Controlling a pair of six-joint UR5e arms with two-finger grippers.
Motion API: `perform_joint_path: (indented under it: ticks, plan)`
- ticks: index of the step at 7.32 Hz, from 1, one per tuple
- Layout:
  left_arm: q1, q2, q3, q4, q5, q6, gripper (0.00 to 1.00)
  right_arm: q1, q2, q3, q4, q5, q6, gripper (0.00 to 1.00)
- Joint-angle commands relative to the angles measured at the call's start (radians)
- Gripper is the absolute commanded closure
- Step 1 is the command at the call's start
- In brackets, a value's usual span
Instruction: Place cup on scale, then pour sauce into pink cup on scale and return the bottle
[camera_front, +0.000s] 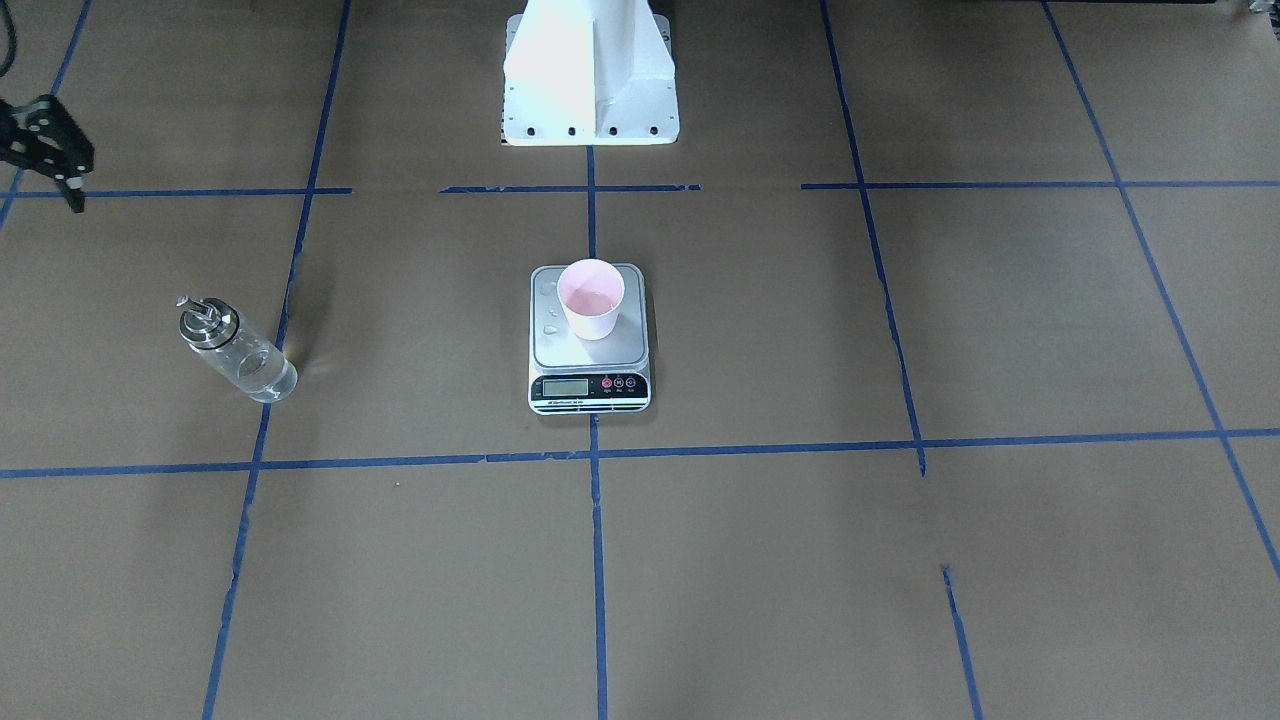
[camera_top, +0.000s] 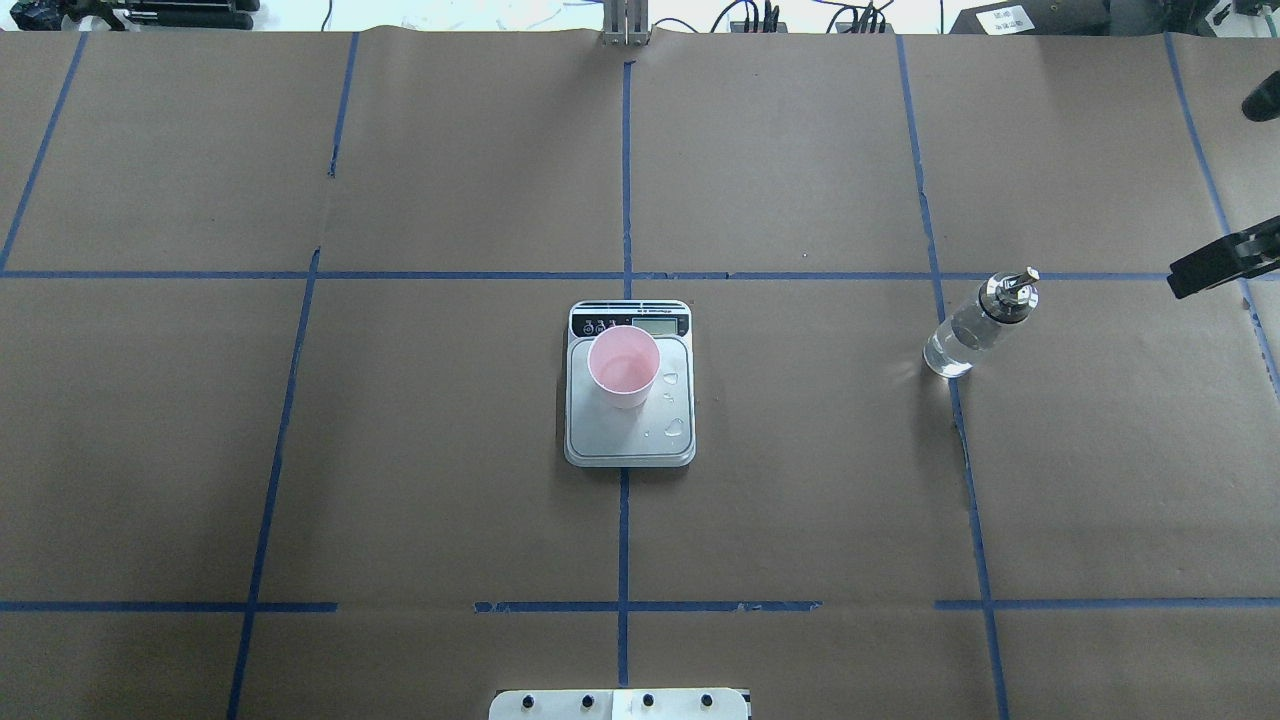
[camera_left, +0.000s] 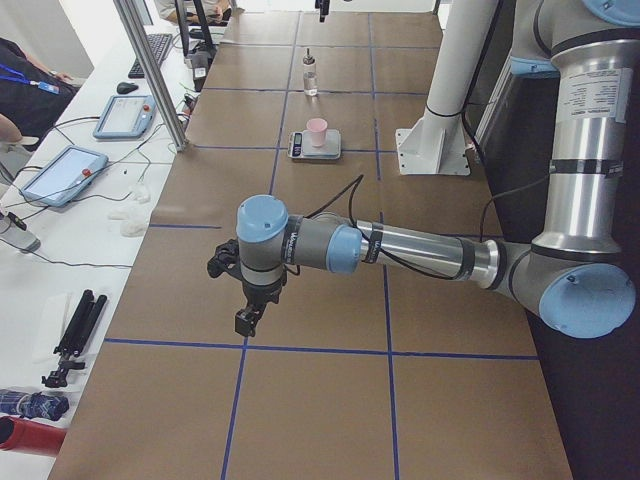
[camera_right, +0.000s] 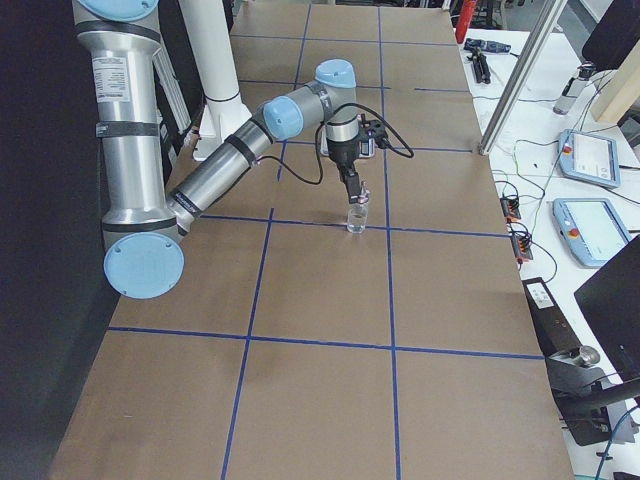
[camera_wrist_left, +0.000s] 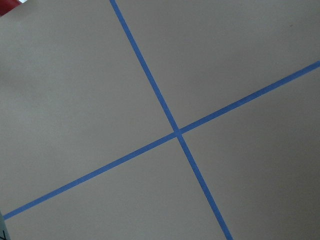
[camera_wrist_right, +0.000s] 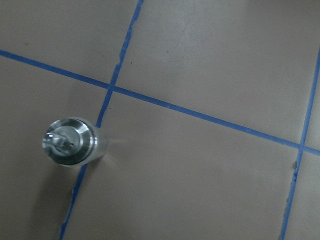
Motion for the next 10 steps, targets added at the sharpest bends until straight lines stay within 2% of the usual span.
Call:
perform_joint_path:
  ticks: [1,3,5,7,10]
  plan:
    - [-0.008,0.035,0.048,0.012,-0.088,0.002,0.0,0.214,-0.004,-0.195,0.0,0.189,-0.307,0.0]
    - [-0.008,0.069,0.048,0.005,-0.123,0.002,0.0,0.281,-0.018,-0.295,0.0,0.205,-0.395,0.0]
    - [-0.006,0.069,0.049,0.003,-0.123,0.002,0.0,0.337,-0.022,-0.427,0.02,0.272,-0.492,0.0]
    - [-0.008,0.075,0.052,0.005,-0.117,0.0,0.0,0.335,-0.018,-0.555,0.052,0.162,-0.486,0.0]
    - [-0.008,0.082,0.051,0.005,-0.11,-0.003,0.0,0.351,-0.028,-0.723,0.297,0.168,-0.481,0.0]
